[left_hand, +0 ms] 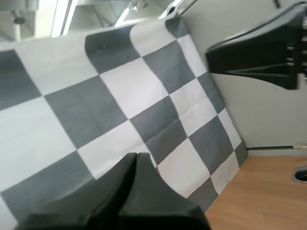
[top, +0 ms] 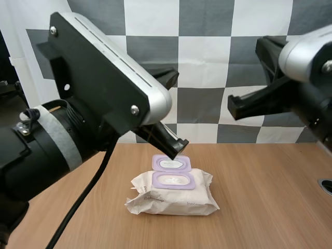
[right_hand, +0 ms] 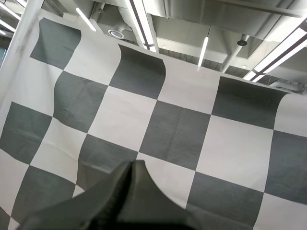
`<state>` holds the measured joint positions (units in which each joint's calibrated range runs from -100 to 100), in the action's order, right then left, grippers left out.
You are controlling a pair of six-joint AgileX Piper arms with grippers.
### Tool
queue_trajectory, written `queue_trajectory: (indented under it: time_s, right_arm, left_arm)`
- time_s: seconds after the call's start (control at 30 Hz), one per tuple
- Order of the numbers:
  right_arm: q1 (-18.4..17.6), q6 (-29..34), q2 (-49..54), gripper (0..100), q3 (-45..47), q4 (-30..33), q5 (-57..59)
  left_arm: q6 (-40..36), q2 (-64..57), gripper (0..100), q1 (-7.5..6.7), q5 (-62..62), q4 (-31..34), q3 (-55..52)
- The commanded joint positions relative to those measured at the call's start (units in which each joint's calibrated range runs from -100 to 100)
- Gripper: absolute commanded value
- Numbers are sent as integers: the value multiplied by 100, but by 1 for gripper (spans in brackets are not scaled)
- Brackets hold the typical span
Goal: Open the wet wipes lid
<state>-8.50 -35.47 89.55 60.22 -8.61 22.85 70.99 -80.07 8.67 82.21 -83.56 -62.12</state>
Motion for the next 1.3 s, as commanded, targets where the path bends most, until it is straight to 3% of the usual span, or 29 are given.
queue_trajectory:
  time_s: [0.0,0.13,0.27,0.4,0.47,0.67,0.73,0.83,0.97,1.27]
  right_arm:
    - [2,0,184,0,392,98,-99]
    - [2,0,530,0,566,207,-106]
    - [2,0,795,0,566,343,-106]
    - [8,0,1045,0,566,549,13]
    - [75,49,1045,0,566,549,70]
    - [220,551,1045,0,625,536,235]
    - [237,604,1045,0,936,218,78]
    - [340,604,1045,0,1505,167,-50]
    - [407,627,1045,0,2079,71,-34]
    - [497,643,1045,0,2921,26,8]
  left_arm:
    - [-307,1,0,-80,-2124,460,-7]
    - [-529,-8,0,-272,-2394,1014,-7]
    - [-774,-78,0,-360,-2696,1442,-7]
    - [-1956,-318,0,-520,-4986,2661,-210]
    - [-2652,-496,0,-556,-5680,3262,-417]
    - [-2654,-908,0,-561,-5684,3853,-1388]
    - [-2709,-950,0,-561,-5818,3820,-1641]
    - [-3226,-1109,0,-561,-6638,3600,-2003]
    - [-3250,-1404,0,-561,-7476,3622,-2247]
    - [-3214,-1626,0,-650,-7074,3774,-3234]
